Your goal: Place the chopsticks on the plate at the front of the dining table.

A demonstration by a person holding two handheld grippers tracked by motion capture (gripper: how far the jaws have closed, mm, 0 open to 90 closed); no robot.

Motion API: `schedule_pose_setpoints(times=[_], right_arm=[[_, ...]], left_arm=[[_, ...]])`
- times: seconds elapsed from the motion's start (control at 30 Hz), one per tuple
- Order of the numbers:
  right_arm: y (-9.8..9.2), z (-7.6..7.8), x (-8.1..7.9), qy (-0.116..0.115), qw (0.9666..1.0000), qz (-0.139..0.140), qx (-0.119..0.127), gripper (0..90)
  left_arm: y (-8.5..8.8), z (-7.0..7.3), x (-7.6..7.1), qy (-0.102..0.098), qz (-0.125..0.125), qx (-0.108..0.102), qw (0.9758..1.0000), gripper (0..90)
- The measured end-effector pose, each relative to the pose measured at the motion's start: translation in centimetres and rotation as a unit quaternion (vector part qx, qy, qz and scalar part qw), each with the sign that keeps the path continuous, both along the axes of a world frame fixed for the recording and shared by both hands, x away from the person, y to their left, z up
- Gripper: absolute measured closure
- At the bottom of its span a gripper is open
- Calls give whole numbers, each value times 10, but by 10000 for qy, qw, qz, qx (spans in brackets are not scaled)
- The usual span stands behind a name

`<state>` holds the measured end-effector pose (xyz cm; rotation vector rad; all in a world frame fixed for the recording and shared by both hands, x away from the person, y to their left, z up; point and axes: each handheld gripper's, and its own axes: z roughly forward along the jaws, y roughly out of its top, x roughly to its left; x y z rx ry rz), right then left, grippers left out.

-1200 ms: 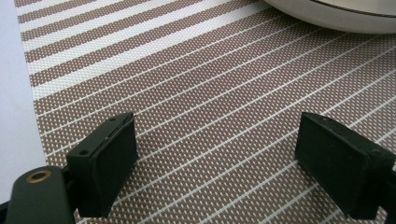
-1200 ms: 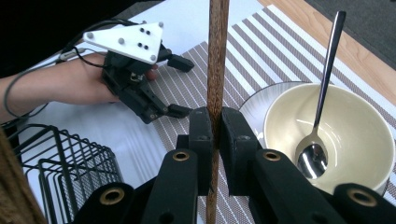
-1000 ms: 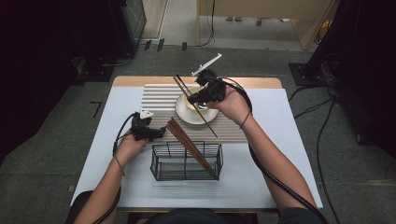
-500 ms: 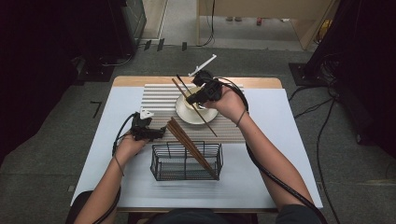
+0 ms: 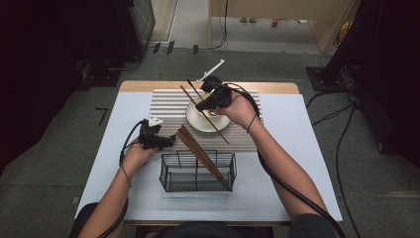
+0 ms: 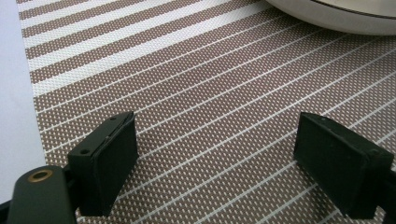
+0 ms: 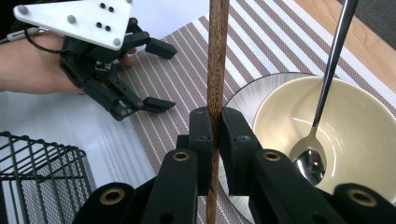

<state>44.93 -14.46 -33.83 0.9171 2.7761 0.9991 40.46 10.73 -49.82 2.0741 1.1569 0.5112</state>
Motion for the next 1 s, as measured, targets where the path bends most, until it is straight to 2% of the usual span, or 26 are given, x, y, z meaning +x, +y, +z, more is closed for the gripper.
schedule_pose_setpoints(times=[0.43,0.67,1.0], right_arm=[[8,-12,12,-5,9999,50,-157,845],[14,-24,20,80,9996,76,-241,845],[21,-33,27,126,9991,115,-385,845]], left_arm=[[0,0,0,4,4,0,10000,139],[0,0,0,8,1,1,10000,139],[0,0,0,16,-1,-1,10000,139]])
